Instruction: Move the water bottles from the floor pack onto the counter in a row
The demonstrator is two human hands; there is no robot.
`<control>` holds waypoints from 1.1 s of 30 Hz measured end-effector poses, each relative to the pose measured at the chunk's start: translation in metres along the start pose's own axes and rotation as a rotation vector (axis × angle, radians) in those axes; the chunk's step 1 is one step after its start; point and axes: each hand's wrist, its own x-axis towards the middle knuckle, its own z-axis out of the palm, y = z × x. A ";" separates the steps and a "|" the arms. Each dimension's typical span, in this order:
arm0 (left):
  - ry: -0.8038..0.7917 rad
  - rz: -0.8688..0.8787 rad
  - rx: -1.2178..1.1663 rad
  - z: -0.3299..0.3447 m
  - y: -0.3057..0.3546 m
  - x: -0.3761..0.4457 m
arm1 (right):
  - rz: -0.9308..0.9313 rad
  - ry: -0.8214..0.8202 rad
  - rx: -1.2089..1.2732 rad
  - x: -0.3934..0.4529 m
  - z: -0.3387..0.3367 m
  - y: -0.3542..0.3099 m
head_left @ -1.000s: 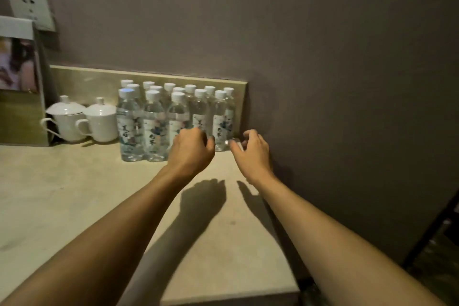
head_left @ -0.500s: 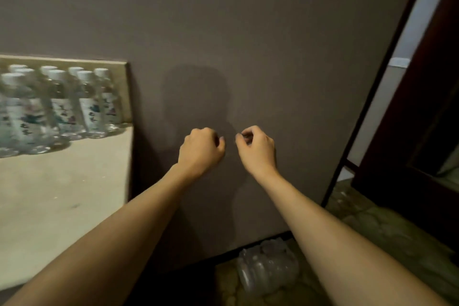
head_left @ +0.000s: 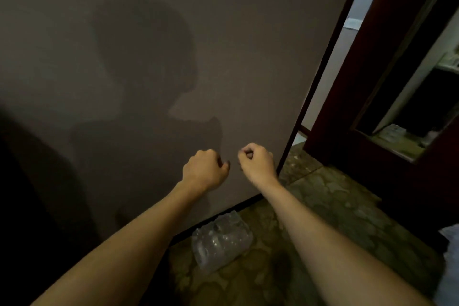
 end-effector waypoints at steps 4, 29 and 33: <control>-0.106 -0.096 -0.031 0.038 0.001 0.060 | 0.056 -0.100 -0.042 0.066 0.016 0.031; -0.273 -0.689 -0.387 0.234 -0.006 0.233 | 0.249 -0.765 -0.039 0.258 0.137 0.230; -0.286 -0.832 -0.422 0.290 -0.008 0.247 | 0.336 -0.914 -0.034 0.276 0.166 0.290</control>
